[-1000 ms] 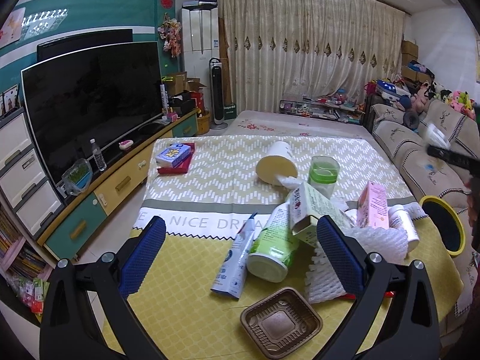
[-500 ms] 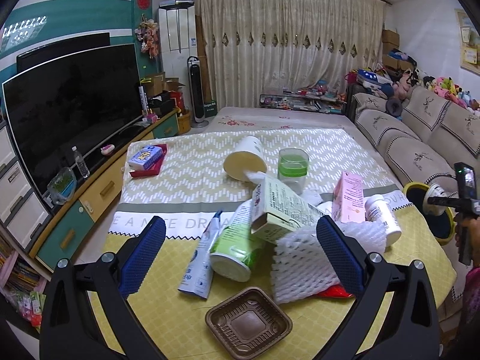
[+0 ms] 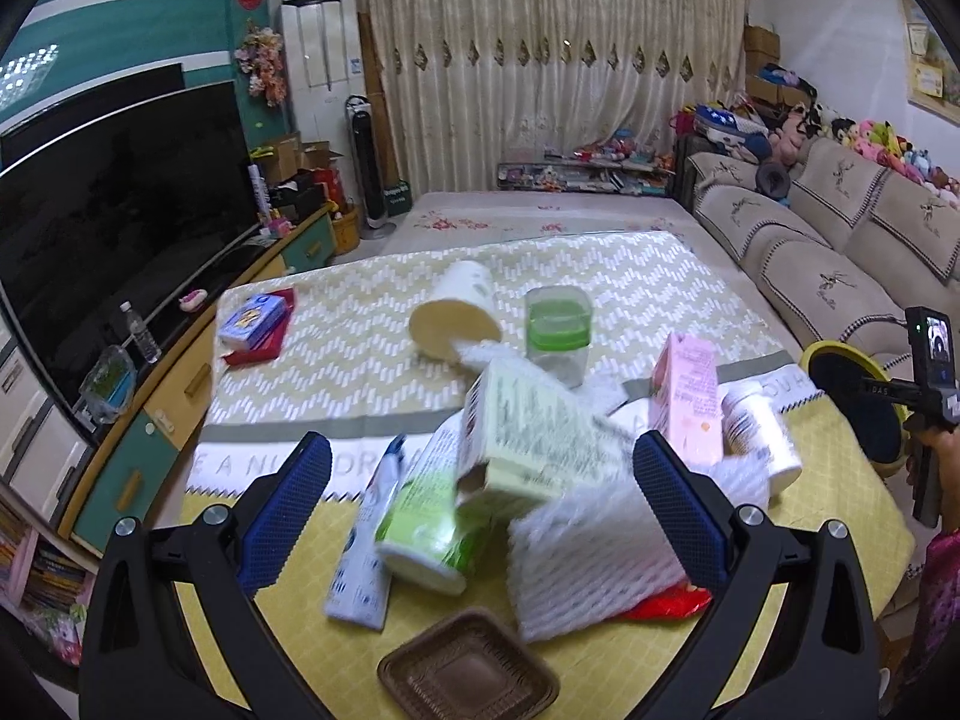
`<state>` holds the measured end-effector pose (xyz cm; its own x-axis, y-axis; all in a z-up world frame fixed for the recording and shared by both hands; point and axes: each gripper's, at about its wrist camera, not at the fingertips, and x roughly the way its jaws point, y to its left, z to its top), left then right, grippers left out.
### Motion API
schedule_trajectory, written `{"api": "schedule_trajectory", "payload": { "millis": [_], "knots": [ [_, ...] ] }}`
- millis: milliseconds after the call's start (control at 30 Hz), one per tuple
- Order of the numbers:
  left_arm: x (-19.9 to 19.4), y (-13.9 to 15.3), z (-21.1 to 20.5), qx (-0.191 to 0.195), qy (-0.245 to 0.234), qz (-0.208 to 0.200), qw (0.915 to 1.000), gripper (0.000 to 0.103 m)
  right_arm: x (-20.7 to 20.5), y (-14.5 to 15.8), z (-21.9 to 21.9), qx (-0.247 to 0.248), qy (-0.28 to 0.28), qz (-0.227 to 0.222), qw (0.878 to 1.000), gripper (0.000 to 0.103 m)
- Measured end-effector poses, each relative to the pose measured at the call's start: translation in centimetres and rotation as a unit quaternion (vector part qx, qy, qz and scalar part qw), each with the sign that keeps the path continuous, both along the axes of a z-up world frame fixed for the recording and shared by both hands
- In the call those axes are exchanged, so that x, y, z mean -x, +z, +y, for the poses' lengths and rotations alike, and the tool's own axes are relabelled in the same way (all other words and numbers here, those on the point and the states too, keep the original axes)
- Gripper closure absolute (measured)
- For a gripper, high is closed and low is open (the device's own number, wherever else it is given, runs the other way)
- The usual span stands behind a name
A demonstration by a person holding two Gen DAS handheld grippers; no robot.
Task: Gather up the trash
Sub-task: 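Carry the yogurt cup to the yellow-rimmed bin and open the right gripper, then grasp the white paper cup with the left gripper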
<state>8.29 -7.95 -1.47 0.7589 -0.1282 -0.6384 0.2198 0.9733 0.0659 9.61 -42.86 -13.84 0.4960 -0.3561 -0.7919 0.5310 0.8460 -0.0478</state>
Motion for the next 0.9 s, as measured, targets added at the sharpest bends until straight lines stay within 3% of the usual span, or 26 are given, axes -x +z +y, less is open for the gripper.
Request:
{"api": "schedule_trajectory", "payload": {
  "millis": [200,333,600,900],
  "knots": [
    [-5.7,2.6,-1.3,0.001,-0.036,0.02,0.9992,0.004,1.1,1.2,0.8,-0.002,0.006,-0.018,1.0,0.013],
    [-12.3,2.7,-1.4,-0.001,-0.035,0.055,0.9979,0.004,1.3,1.6,1.1,-0.003,0.009,-0.022,1.0,0.012],
    [-23.8,-1.1,-2.7,-0.022,-0.026,0.155,0.9873,0.013,1.0,1.5,1.5,-0.007,0.014,-0.017,1.0,0.012],
    [-28.2,-5.9,-2.5,-0.022,-0.004,0.224,0.9744,0.024,0.4,1.1,1.6,-0.013,0.018,-0.01,1.0,0.012]
  ]
}}
